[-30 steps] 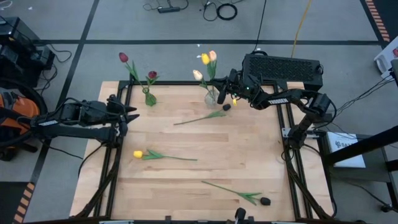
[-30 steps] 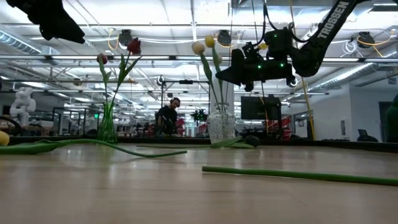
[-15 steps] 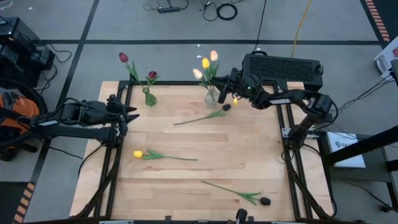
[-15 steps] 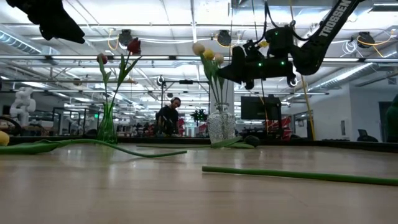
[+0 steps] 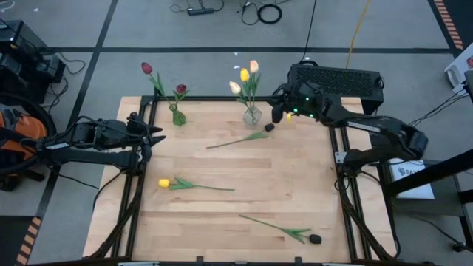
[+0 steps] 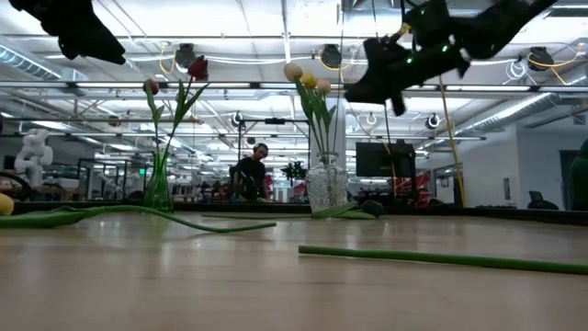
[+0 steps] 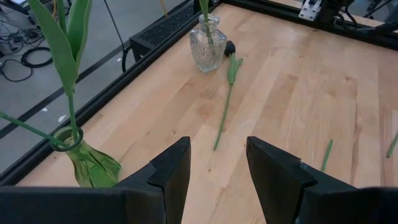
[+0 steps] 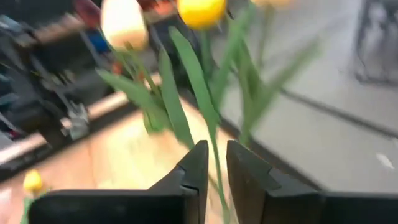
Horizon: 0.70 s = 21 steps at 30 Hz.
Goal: Sort flowers into vase by color
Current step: Put the yellow tulip into the transparent vase
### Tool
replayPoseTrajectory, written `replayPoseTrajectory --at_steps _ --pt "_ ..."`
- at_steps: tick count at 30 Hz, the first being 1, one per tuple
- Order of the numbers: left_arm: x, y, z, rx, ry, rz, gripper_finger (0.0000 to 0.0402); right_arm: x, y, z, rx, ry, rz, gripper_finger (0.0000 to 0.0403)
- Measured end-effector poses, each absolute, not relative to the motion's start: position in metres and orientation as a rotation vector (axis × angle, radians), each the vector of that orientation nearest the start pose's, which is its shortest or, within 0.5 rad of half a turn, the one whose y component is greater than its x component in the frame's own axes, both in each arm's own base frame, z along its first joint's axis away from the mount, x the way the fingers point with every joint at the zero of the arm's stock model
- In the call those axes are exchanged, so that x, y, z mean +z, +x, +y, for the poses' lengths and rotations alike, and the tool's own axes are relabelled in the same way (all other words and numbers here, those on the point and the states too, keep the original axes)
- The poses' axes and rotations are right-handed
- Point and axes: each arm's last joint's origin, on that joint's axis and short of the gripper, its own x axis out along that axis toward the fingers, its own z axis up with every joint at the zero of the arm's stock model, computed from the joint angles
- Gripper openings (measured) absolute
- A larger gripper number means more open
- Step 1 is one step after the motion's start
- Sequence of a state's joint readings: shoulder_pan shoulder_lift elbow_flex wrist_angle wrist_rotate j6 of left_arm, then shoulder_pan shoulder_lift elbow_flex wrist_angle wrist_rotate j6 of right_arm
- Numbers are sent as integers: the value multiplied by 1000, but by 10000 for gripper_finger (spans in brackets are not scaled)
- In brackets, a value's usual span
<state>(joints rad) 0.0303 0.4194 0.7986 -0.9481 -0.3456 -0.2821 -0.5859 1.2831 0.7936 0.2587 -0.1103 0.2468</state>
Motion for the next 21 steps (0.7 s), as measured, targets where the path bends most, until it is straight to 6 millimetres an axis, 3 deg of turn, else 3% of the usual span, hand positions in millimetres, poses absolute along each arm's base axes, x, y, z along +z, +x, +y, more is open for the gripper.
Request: replayPoseTrajectory --at_steps 10,21 --pt "306 64 12 442 -182 508 164 307 214 -99 -644 548 425 4" --pt "306 64 12 442 -182 507 164 282 217 -53 -742 899 657 1"
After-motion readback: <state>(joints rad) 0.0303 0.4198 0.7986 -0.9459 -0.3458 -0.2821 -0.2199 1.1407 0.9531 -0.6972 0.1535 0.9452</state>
